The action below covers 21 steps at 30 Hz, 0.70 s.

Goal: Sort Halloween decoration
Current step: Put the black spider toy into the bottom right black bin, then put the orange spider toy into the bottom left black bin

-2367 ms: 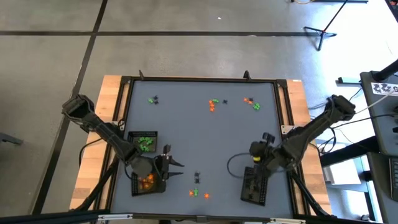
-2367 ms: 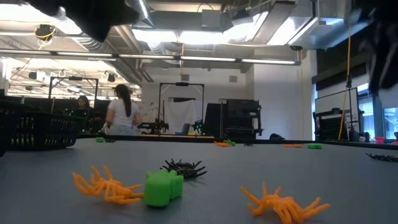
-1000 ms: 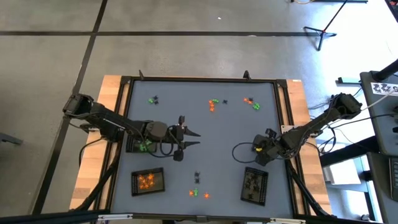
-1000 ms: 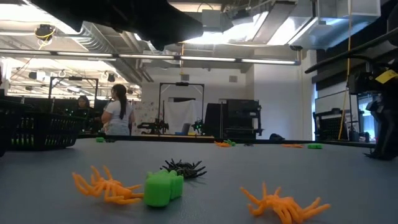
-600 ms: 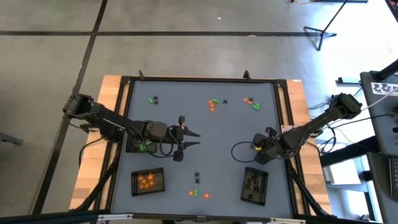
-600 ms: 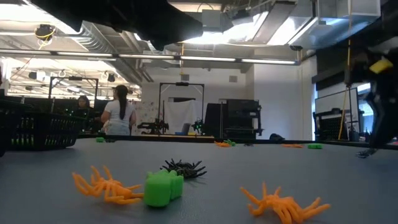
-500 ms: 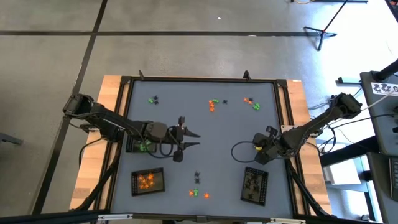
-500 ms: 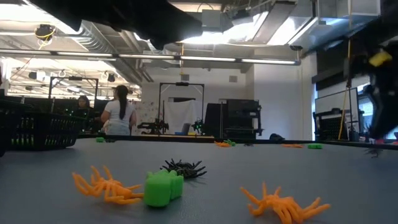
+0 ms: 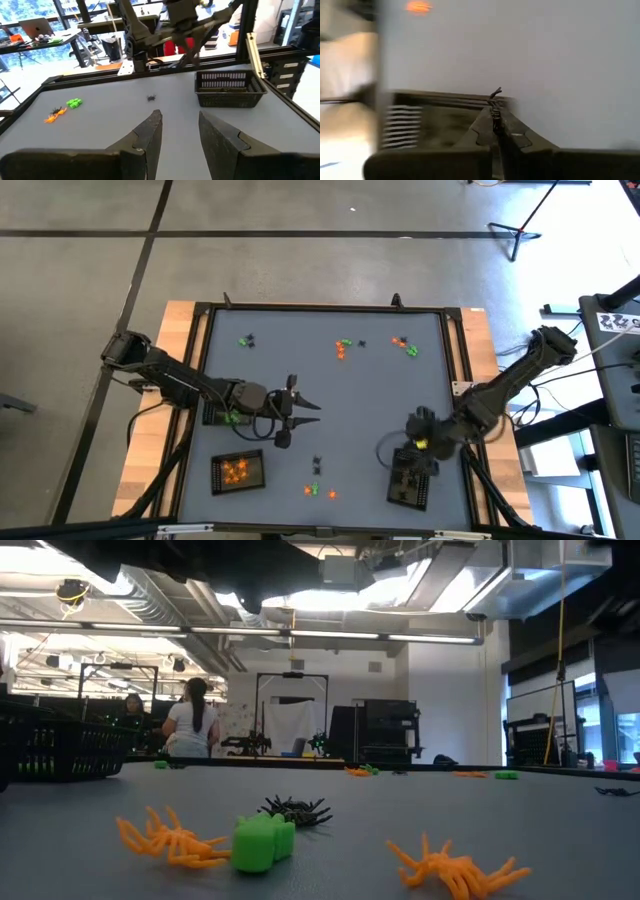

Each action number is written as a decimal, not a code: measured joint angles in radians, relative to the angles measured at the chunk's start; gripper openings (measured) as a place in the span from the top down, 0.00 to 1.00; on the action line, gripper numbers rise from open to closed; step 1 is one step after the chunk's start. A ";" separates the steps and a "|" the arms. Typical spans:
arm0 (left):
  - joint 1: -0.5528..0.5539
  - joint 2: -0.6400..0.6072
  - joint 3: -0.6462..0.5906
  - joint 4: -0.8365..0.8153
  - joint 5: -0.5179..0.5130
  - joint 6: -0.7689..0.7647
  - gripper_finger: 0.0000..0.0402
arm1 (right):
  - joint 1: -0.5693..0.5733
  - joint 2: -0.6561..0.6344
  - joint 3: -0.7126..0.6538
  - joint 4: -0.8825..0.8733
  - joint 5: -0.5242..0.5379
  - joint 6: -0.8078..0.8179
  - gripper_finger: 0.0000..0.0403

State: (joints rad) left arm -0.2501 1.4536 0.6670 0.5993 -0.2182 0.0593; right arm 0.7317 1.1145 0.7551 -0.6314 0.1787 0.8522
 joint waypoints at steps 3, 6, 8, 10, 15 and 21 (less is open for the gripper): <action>-0.010 0.000 0.000 0.000 0.001 0.000 0.70 | 0.087 0.009 0.000 0.104 0.000 0.069 0.99; -0.013 0.000 0.000 0.001 0.000 0.000 0.70 | 0.150 0.034 0.000 0.136 -0.003 0.156 0.99; -0.013 0.000 0.000 0.002 0.000 -0.004 0.70 | 0.176 0.056 0.000 0.133 0.004 0.215 0.96; -0.013 0.000 0.000 0.002 0.000 -0.009 0.70 | 0.194 0.085 0.000 0.134 0.003 0.256 0.91; -0.014 0.000 0.000 0.003 0.000 -0.028 0.70 | 0.198 0.145 0.000 0.134 -0.016 0.271 0.71; -0.021 0.000 0.000 0.003 0.000 -0.031 0.70 | 0.159 0.144 0.000 0.112 -0.019 0.248 0.55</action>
State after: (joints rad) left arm -0.2708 1.4536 0.6670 0.6022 -0.2184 0.0280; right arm 0.8909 1.2585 0.7555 -0.5193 0.1601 1.1006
